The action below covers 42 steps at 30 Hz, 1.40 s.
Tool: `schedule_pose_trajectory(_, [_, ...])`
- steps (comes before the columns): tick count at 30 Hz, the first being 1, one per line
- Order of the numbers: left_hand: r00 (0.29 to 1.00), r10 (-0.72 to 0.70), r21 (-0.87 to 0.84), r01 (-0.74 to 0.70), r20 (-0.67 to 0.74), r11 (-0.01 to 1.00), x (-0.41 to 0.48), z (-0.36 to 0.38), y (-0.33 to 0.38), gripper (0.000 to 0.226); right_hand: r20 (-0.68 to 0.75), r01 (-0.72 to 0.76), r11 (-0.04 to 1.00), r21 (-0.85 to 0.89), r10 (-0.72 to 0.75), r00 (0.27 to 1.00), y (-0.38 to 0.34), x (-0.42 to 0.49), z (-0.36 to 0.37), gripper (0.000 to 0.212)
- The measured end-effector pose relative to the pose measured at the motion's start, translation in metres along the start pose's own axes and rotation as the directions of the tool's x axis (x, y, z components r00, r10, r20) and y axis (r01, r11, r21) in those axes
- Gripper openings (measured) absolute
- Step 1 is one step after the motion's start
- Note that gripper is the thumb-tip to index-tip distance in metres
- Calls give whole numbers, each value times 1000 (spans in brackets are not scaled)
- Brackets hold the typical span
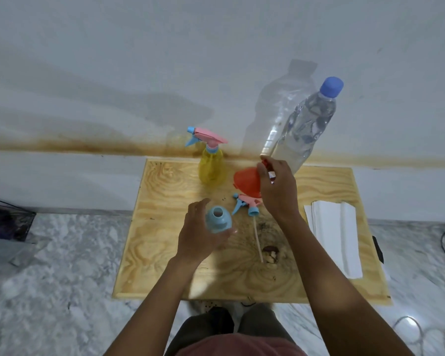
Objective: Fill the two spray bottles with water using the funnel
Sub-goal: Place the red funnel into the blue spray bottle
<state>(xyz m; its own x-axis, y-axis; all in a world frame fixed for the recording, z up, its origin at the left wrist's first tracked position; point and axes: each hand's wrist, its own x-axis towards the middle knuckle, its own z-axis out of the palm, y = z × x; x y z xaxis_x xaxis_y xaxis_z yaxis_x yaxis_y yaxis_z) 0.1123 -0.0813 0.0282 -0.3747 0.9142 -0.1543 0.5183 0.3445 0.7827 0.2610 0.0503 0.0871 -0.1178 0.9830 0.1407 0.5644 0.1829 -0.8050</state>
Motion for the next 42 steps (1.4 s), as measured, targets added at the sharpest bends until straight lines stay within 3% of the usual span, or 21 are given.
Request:
schedule_pose_trajectory(4, [982,182,-53,-185,-61,981,-5,-26,14,96,118,-55,994,91,44,992,-24,-12,-15,34])
schedule_pose_trajectory(7, [937,325,-104,-338,-123,935,-9,-50,34,79,223,-61,985,162,23,975,-41,-19,-21,26])
schedule_pose_trajectory(13, [859,481,-143,-505,-174,851,-10,-81,64,34,353,-104,955,277,-1,935,-61,-27,-23,24])
schedule_pose_trajectory(16, [898,389,-183,-426,-205,886,-13,-87,70,28,383,-143,940,310,15,924,-69,-32,-29,25])
schedule_pose_trajectory(20, [975,44,-413,-133,-217,901,-20,-91,77,11,559,-271,869,414,-8,829,-69,-38,-48,38])
schedule_pose_trajectory(22, [982,-42,-490,-55,-185,870,-24,-91,77,10,614,-257,873,414,-59,787,-63,-44,-52,43])
schedule_pose_trajectory(24, [987,-98,-557,10,-128,831,-28,-92,76,13,582,-196,889,415,-94,808,-57,-50,-50,35])
schedule_pose_trajectory(27, [990,-137,-604,91,-30,792,-33,-91,75,27,525,-176,902,393,-63,849,-51,-56,-41,30])
schedule_pose_trajectory(30, [994,-112,-584,85,-11,807,-35,-88,66,40,510,-134,940,314,-48,859,-47,-57,-32,29])
schedule_pose_trajectory(42, [976,-213,-548,153,-46,822,-23,-68,55,23,436,-45,976,214,-54,898,-35,-46,-5,28])
